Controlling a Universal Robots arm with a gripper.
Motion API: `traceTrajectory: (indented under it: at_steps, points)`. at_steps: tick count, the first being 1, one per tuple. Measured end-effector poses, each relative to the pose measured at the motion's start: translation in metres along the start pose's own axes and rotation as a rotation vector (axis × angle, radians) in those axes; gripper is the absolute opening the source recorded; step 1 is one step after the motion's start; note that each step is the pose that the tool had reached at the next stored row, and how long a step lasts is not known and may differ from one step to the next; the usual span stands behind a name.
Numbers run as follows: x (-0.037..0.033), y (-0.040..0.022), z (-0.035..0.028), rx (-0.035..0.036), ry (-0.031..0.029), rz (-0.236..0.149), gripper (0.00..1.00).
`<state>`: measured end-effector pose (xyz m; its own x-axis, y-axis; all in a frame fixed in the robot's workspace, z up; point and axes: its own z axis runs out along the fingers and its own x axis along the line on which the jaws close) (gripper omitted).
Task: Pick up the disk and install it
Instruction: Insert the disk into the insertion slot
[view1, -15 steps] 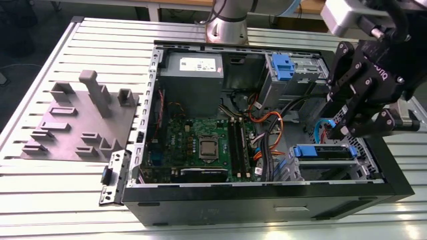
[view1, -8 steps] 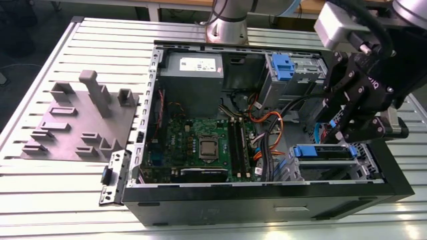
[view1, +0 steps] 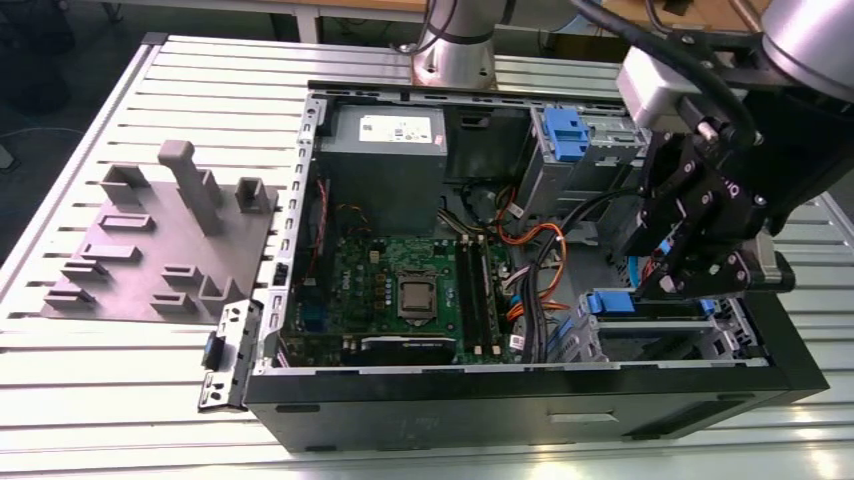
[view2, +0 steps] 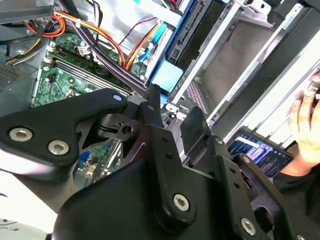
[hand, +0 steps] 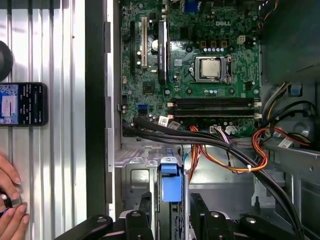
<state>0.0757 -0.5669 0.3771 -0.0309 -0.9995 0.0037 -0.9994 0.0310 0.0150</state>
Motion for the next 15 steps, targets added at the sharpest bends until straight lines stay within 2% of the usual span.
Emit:
traceTrajectory:
  at_steps: [4,6,15]
  points:
    - [0.0003,-0.0002,0.0066,0.0,0.0,0.0,0.44]
    - [0.0003,-0.0002,0.008,0.0,-0.0002,0.0,0.44]
    - [0.0003,-0.0002,0.0088,0.0,-0.0003,0.0,0.44]
